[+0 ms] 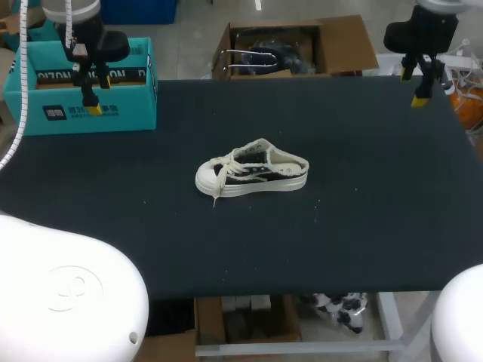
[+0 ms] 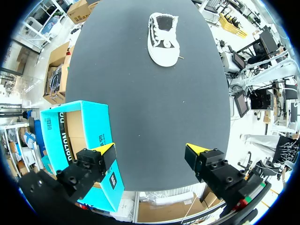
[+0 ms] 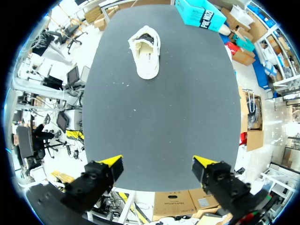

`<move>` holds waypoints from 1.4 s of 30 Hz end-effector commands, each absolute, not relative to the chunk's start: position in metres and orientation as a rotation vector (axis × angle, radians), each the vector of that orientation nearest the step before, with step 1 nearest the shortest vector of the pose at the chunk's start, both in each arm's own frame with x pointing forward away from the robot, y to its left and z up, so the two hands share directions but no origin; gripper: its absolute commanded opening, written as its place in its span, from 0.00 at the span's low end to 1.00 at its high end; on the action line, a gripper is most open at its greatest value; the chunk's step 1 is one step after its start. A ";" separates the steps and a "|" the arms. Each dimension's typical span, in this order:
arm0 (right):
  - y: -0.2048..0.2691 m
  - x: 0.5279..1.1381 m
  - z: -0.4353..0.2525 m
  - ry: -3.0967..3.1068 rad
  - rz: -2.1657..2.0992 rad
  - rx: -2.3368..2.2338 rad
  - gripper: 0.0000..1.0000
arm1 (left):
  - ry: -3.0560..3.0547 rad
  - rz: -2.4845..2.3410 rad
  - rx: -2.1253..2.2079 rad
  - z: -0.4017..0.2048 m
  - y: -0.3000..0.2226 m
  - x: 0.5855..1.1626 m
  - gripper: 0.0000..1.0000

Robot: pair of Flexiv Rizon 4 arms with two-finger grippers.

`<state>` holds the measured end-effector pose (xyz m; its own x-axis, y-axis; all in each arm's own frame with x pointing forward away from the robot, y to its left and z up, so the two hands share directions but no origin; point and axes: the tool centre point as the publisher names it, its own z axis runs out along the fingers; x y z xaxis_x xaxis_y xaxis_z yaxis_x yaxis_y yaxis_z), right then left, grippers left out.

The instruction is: Open the shoe tongue, take the insole out of the shoe, put the insole back into the shoe, and pack the shoe into the shoebox

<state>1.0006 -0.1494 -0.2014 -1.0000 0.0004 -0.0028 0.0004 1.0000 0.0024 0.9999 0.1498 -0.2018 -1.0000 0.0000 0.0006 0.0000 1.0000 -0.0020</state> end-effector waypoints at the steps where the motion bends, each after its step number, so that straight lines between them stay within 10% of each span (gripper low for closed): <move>1: -0.150 1.000 -0.201 3.141 0.002 0.001 1.00 | -3.141 0.002 0.000 -0.201 0.150 1.000 1.00; 25: -0.150 1.000 -0.201 3.141 0.002 0.001 1.00 | -3.136 -0.009 0.020 -0.204 0.146 1.000 1.00; 42: -0.090 0.996 -0.261 3.143 0.547 0.138 1.00 | -2.844 0.000 0.914 -0.235 0.070 0.985 1.00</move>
